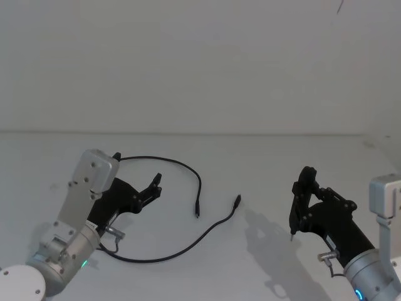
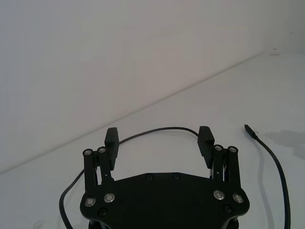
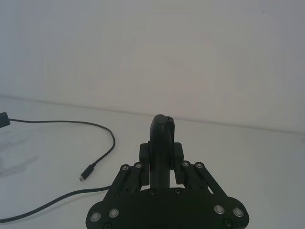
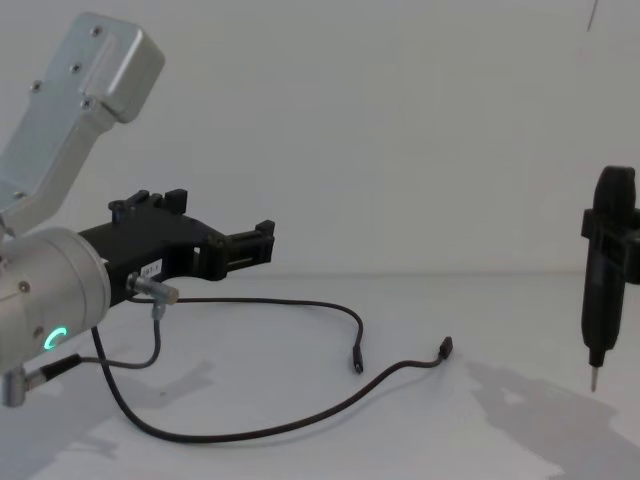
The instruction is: Pick up the data cable with the one hand.
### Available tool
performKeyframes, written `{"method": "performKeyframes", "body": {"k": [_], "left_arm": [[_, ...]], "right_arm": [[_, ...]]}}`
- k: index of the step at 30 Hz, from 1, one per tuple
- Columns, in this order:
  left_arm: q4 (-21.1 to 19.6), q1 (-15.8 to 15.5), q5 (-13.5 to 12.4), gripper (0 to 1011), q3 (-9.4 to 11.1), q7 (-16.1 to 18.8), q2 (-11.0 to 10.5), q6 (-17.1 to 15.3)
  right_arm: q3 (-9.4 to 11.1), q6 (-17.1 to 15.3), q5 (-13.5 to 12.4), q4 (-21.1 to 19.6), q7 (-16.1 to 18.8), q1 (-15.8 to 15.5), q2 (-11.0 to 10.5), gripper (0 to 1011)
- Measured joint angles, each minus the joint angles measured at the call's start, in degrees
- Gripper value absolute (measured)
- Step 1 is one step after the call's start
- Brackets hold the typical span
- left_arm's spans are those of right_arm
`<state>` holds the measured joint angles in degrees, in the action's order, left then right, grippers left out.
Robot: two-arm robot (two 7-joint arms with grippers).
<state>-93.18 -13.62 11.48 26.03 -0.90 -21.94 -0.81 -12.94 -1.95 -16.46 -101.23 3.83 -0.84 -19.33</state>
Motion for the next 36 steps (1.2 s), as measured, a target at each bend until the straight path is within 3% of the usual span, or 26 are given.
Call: {"method": "performKeyframes", "body": {"k": [9, 19, 26, 36], "left_arm": [[-0.6, -0.8, 0.8, 1001, 0.3, -3.3, -1.1, -1.2], [-2.0, -3.2, 3.5, 1001, 0.8, -10.8, -3.5, -5.5], [-2.8, -6.2, 6.1, 1001, 1.3, -17.4, -5.3, -11.3], [-2.8, -10.7, 9.4, 1001, 2.1, -21.9, -5.7, -21.2]], "right_arm": [[0.0, 0.0, 0.0, 0.0, 0.0, 0.0, 0.0, 279], [0.0, 0.0, 0.0, 0.0, 0.0, 0.0, 0.0, 279], [0.0, 0.0, 0.0, 0.0, 0.0, 0.0, 0.0, 279], [0.0, 0.0, 0.0, 0.0, 0.0, 0.0, 0.0, 279]]}}
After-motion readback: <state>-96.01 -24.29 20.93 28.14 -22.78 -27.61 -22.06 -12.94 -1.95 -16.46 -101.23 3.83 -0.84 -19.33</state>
